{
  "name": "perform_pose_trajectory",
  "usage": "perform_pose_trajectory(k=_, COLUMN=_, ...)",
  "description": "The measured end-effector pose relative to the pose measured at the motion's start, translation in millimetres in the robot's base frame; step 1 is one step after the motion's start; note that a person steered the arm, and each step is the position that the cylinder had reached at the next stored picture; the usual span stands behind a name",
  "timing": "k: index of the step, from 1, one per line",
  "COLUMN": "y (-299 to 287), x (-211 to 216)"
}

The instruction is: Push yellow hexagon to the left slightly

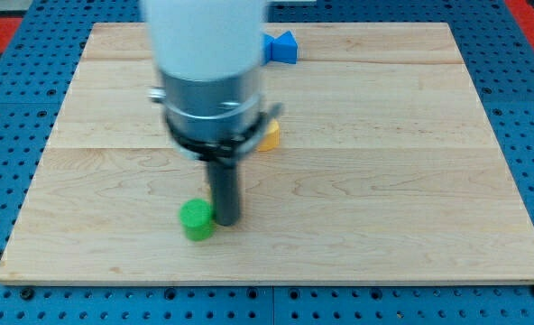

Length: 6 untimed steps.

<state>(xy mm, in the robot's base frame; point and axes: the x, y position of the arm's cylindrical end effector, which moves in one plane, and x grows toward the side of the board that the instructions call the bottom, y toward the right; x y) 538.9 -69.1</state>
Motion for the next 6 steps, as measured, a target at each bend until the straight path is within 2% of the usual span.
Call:
perform_pose_trajectory(k=1, y=-34.9, x=-38.5)
perform_pose_trajectory(k=2, y=-2.8, x=-19.1)
perform_pose_trajectory(k=3, y=34.2, x=-23.3)
perform_pose_trajectory(k=4, y=24.6, x=-67.0)
perform_pose_trajectory(k=5, y=-48.6, x=-52.8)
perform_pose_trajectory(k=6, y=-41.5, x=-40.7)
